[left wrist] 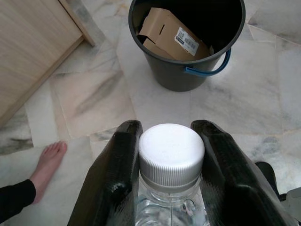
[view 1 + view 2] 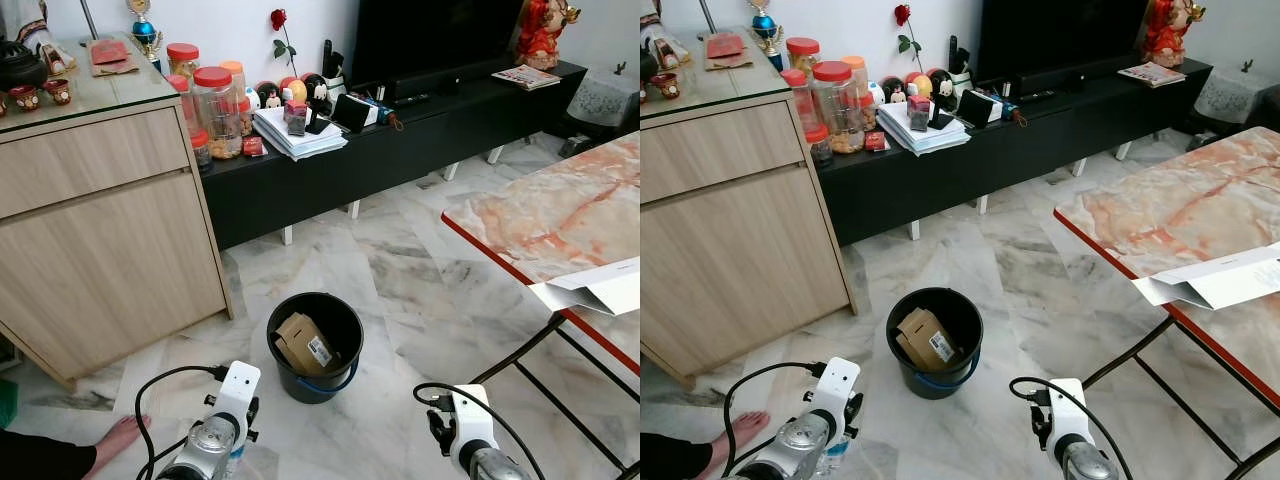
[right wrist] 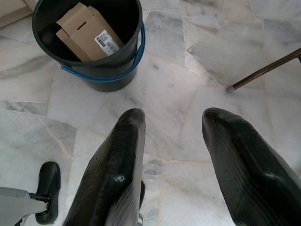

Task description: Picking trash to rubbish bin

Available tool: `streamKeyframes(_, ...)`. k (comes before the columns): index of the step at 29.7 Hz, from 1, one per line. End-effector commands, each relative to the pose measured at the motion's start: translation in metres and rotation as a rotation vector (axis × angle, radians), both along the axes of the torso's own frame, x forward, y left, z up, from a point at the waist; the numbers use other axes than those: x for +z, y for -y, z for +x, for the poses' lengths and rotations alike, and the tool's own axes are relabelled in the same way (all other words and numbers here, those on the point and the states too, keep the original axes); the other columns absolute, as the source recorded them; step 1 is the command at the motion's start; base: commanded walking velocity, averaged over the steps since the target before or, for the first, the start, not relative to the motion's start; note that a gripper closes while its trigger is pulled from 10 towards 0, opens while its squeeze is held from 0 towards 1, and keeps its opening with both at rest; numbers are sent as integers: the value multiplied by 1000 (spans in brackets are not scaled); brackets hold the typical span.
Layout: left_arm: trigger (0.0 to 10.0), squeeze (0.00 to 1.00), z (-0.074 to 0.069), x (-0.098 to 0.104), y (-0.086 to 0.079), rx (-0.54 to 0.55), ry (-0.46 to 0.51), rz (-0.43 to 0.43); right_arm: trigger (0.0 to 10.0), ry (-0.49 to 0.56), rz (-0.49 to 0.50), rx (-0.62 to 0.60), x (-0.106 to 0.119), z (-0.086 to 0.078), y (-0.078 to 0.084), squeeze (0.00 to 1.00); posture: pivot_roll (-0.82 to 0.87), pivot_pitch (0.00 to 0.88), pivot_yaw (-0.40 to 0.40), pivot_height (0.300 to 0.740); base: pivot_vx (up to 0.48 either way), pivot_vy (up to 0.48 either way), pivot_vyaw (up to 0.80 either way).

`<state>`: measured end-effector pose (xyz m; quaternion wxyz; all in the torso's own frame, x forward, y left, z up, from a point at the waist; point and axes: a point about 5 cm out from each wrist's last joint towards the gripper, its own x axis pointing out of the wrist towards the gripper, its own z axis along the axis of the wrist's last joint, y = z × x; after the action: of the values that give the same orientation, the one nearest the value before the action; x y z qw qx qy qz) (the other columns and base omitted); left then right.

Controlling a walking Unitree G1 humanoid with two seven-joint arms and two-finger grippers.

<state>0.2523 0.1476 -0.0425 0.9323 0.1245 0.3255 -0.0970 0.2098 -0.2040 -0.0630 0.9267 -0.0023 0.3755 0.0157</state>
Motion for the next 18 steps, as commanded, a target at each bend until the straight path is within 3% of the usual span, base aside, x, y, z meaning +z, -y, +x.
streamKeyframes(1, 10000, 0, 2, 2, -1, -3, 9, 16, 10000, 14, 0, -3, 2, 3, 1, 0, 51, 8, -77, 740, 292, 0, 0)
streamKeyframes(18, 10000, 0, 2, 2, -2, 5, 9, 19, 10000, 17, 0, 3, 3, 5, 0, 0, 50, 31, -78, 740, 336, 0, 0)
